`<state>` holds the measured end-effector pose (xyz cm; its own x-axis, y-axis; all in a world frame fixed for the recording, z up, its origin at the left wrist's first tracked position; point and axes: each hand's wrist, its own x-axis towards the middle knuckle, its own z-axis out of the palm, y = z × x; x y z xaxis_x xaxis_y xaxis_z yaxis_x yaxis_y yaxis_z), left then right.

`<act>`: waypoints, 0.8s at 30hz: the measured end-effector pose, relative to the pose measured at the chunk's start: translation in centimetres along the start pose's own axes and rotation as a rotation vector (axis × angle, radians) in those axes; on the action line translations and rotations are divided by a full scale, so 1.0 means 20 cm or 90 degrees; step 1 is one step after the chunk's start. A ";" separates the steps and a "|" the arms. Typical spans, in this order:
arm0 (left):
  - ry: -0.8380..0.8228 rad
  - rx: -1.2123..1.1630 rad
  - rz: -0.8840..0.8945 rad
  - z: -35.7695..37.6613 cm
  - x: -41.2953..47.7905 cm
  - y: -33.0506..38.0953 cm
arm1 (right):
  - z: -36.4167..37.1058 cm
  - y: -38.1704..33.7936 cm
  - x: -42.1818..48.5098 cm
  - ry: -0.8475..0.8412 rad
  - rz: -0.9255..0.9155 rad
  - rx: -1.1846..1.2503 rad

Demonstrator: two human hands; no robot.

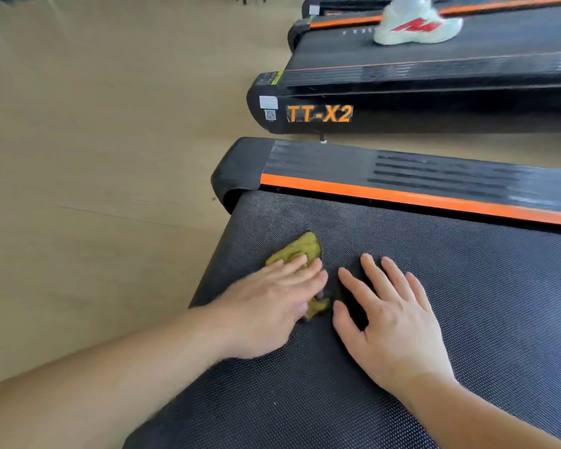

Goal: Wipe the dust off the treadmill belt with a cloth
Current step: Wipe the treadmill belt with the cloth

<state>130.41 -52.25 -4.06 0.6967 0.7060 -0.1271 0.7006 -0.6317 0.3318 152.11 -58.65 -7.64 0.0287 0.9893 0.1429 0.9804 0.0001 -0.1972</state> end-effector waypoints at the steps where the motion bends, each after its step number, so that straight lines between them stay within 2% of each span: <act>1: 0.002 0.010 0.000 -0.03 0.05 -0.07 | 0.00 0.00 0.00 0.001 0.002 -0.001; 5: 0.094 0.017 -0.231 -0.12 0.30 -0.22 | 0.00 0.00 0.00 0.003 0.004 -0.003; 7: 0.117 -0.005 -0.259 -0.09 0.42 -0.15 | 0.01 0.00 0.00 0.005 0.002 -0.001; 12: 0.100 -0.098 -0.112 -0.06 0.60 0.07 | 0.01 0.01 0.00 0.009 -0.002 0.001; 15: 0.022 -0.122 0.025 -0.05 0.67 0.19 | 0.00 0.01 0.01 0.003 -0.009 0.003; 16: 0.009 -0.117 0.054 -0.03 0.67 0.16 | 0.00 0.01 0.00 0.006 -0.012 0.003; 18: 0.055 -0.064 0.057 -0.03 0.65 0.00 | 0.01 0.01 0.00 0.017 -0.006 0.007; 22: 0.215 0.022 -0.165 -0.09 0.48 -0.41 | 0.02 0.01 0.00 0.020 0.001 0.013; 24: 0.254 0.037 -0.254 -0.11 0.43 -0.41 | 0.02 0.01 0.00 0.026 -0.002 0.014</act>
<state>130.33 -40.26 -5.92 0.2725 0.9527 0.1346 0.9128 -0.3002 0.2768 152.27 -58.59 -8.00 0.0340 0.9825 0.1829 0.9759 0.0069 -0.2181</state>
